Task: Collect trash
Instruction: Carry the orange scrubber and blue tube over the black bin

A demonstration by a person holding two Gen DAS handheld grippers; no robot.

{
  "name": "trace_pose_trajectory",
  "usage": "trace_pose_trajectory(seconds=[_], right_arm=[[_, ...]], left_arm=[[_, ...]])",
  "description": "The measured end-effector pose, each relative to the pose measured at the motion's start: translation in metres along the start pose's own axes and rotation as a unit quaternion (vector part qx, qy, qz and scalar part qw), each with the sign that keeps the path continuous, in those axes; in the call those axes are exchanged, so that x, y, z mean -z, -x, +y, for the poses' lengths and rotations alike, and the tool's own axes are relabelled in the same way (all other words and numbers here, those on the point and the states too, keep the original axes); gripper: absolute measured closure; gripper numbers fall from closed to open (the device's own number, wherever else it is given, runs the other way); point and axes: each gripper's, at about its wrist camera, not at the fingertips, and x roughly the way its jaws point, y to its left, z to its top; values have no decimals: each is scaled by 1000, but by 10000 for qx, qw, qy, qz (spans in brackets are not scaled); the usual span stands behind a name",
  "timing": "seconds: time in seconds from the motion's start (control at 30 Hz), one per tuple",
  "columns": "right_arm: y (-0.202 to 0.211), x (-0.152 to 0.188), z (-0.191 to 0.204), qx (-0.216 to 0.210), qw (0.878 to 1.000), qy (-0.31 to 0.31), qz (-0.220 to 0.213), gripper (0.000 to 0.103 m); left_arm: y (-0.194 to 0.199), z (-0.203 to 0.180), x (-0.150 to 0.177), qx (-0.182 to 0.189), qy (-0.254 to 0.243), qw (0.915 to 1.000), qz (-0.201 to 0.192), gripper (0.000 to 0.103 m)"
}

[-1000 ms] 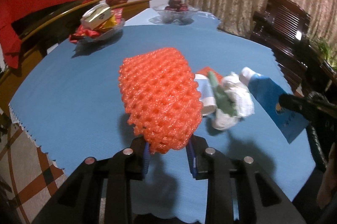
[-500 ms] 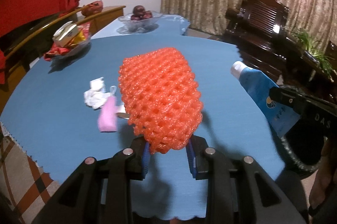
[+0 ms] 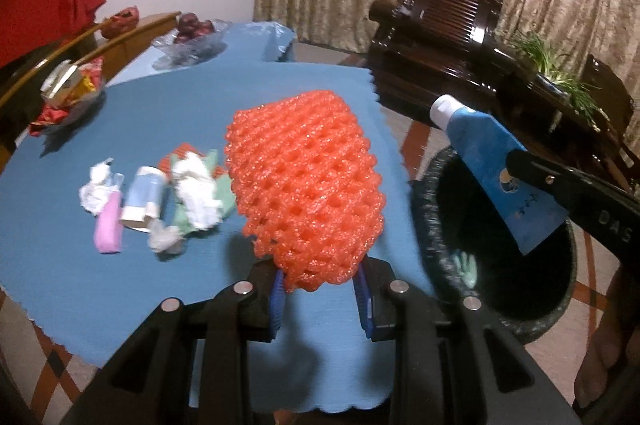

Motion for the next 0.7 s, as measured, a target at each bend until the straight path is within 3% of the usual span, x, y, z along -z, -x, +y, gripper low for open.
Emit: trace_pose_trajectory(seconds=[0.4,0.7], right_arm=[[27,17,-88,616,9974,-380,-4,101],[7,41,-142,805,9932,-787,287,101]], left_arm=[[-22,-93,-4,347,-456,9982,153,74],[-52,-146,-5,513,-785,9948,390,74]])
